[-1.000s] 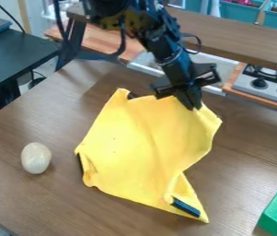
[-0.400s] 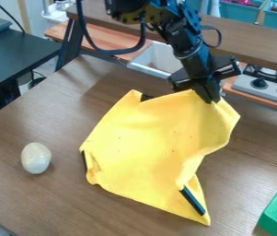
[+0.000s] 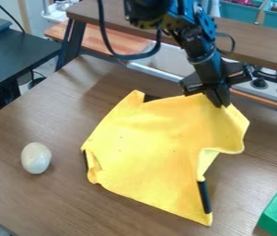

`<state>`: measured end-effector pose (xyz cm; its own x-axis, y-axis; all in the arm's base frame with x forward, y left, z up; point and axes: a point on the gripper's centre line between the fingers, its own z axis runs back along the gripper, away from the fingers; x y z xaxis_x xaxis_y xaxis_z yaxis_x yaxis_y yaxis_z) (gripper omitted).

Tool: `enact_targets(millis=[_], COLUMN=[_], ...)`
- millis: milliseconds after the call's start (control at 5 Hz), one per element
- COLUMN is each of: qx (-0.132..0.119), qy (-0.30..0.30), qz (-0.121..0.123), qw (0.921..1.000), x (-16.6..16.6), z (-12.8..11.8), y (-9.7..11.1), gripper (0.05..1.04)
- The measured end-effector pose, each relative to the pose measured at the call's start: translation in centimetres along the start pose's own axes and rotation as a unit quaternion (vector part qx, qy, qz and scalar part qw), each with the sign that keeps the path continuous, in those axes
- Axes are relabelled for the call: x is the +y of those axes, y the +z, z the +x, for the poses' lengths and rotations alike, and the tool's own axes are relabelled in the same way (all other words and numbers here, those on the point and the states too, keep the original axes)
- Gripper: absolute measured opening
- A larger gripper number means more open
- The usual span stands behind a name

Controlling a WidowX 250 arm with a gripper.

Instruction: Unfold the cloth from bottom left to top right

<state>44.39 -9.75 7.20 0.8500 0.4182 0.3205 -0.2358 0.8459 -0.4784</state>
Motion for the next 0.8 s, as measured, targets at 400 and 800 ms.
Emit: enact_targets(millis=[400, 800], qx=[0.004, -0.010], qy=[-0.009, -0.012], qz=[0.016, 0.021], qw=[0.9998, 0.9997], x=[0.1, 0.3], z=[-0.7, -0.6], y=[-3.4, -4.5], gripper=[0.191, 0.740])
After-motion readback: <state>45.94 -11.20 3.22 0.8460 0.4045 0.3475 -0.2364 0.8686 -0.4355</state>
